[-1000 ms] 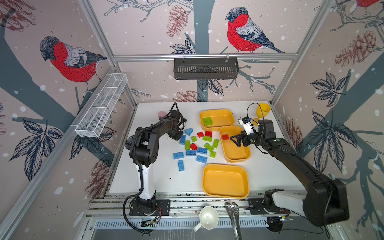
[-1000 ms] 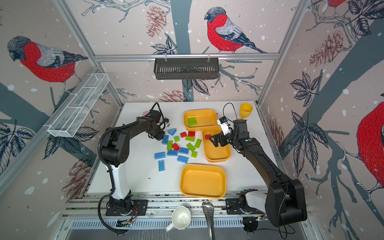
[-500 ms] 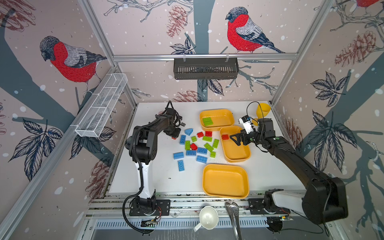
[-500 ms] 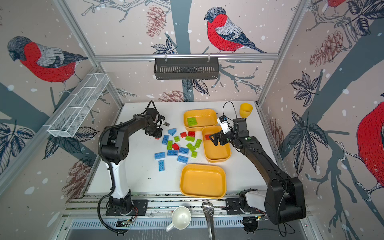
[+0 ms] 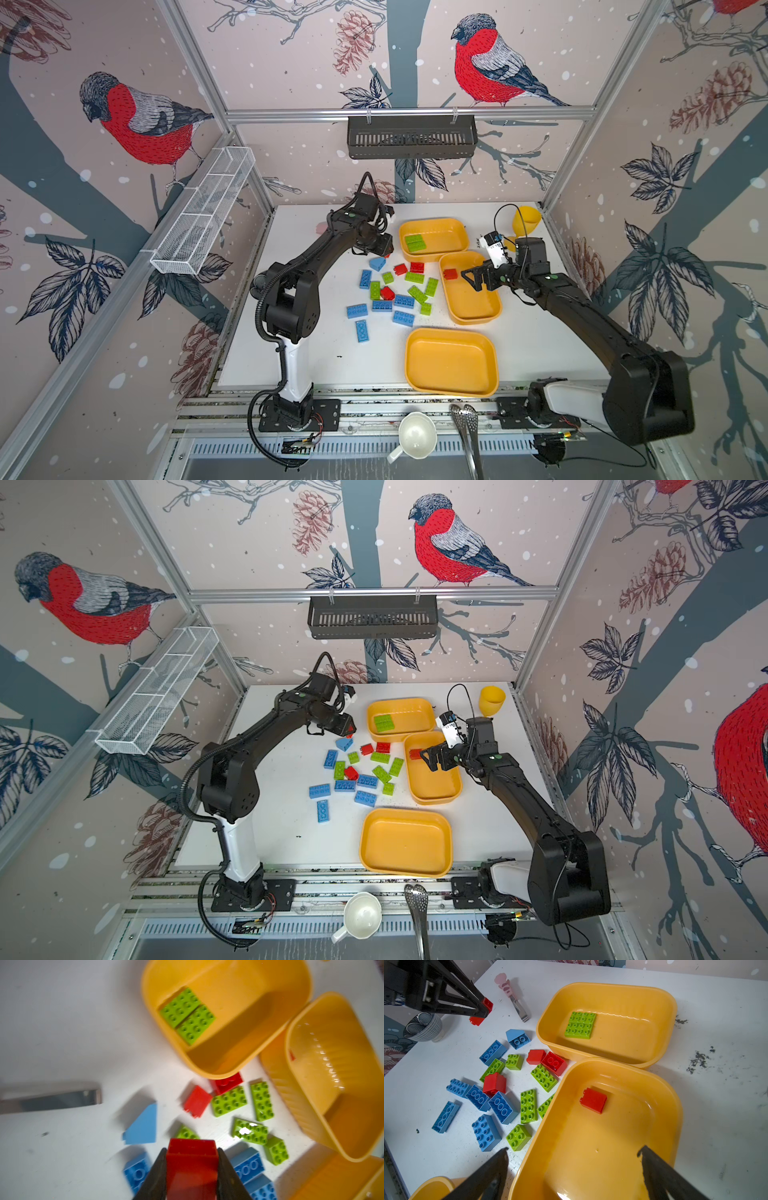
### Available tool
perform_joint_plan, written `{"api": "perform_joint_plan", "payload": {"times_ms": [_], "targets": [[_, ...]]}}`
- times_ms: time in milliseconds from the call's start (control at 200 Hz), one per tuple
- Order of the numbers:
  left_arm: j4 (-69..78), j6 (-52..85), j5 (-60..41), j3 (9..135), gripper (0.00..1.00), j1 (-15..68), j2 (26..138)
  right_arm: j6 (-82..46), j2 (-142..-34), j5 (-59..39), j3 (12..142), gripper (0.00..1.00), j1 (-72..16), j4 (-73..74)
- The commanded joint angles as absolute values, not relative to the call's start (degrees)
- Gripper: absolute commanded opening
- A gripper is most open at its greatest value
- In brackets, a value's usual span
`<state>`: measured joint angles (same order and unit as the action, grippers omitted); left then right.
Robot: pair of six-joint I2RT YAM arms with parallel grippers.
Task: Sort the legos into containers by color
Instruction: 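Carry the red brick into the middle tray beside the first red brick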
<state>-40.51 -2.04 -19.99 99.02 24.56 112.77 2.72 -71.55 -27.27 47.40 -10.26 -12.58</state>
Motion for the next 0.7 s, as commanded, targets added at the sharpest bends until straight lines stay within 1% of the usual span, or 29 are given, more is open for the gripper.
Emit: {"api": "perform_joint_plan", "payload": {"times_ms": [0, 295, 455, 565, 620, 655, 695], "targets": [[-35.7, 4.5, -26.1, 101.1, 0.24, 29.3, 113.5, 1.3, -69.8, -26.2, 46.5, 0.99, -9.4, -10.1], [-31.0, 9.9, -27.2, 110.4, 0.24, 40.4, 123.6, -0.2, -67.0, -24.7, 44.5, 0.99, -5.8, -9.2], [-30.1, 11.0, -25.7, 113.5, 0.26, 43.4, 128.4, 0.0, -66.2, -24.5, 44.1, 0.99, -4.7, -9.4], [-29.2, 11.4, -24.2, 114.6, 0.3, 44.2, 130.2, 0.4, -65.9, -24.3, 43.9, 0.99, -4.1, -9.6], [-29.7, 11.7, -23.1, 115.2, 0.34, 44.2, 130.8, 0.5, -65.7, -24.3, 43.9, 0.99, -3.9, -9.8], [-30.7, 11.4, -22.8, 115.9, 0.39, 44.2, 131.1, 0.5, -65.5, -24.3, 43.8, 0.99, -3.7, -9.8], [-32.2, 10.7, -22.3, 116.9, 0.46, 44.3, 131.1, 0.6, -65.4, -24.3, 43.8, 1.0, -3.6, -9.8]]}}
